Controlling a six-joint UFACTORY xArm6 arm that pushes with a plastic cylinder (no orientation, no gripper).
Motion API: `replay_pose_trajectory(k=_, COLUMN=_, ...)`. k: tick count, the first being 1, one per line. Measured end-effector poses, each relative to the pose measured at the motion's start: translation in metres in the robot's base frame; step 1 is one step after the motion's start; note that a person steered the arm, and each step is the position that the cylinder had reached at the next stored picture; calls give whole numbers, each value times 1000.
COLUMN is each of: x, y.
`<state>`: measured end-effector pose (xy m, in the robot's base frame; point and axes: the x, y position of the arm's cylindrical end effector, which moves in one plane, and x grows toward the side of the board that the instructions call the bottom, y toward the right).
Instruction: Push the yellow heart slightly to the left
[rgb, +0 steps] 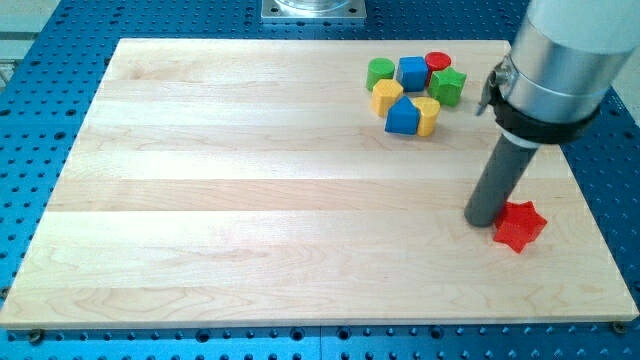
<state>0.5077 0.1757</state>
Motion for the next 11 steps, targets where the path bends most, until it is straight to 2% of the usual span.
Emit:
replay_pose_trajectory(k=2, x=23, y=38)
replay_pose_trajectory(k=3, x=-12, y=39)
replay_pose_trajectory(k=4, x=7, y=75)
replay_pose_trajectory(k=5, x=51, y=63)
replay_pose_trajectory(k=6, x=27, y=62)
replay_pose_trajectory(k=7, x=-45, y=47)
replay_pose_trajectory(k=8, x=-101, y=54)
replay_pose_trajectory(k=9, x=-134, y=27)
replay_pose_trajectory(k=10, x=-149, y=-4)
replay_pose_trajectory(k=11, x=-168, y=-6)
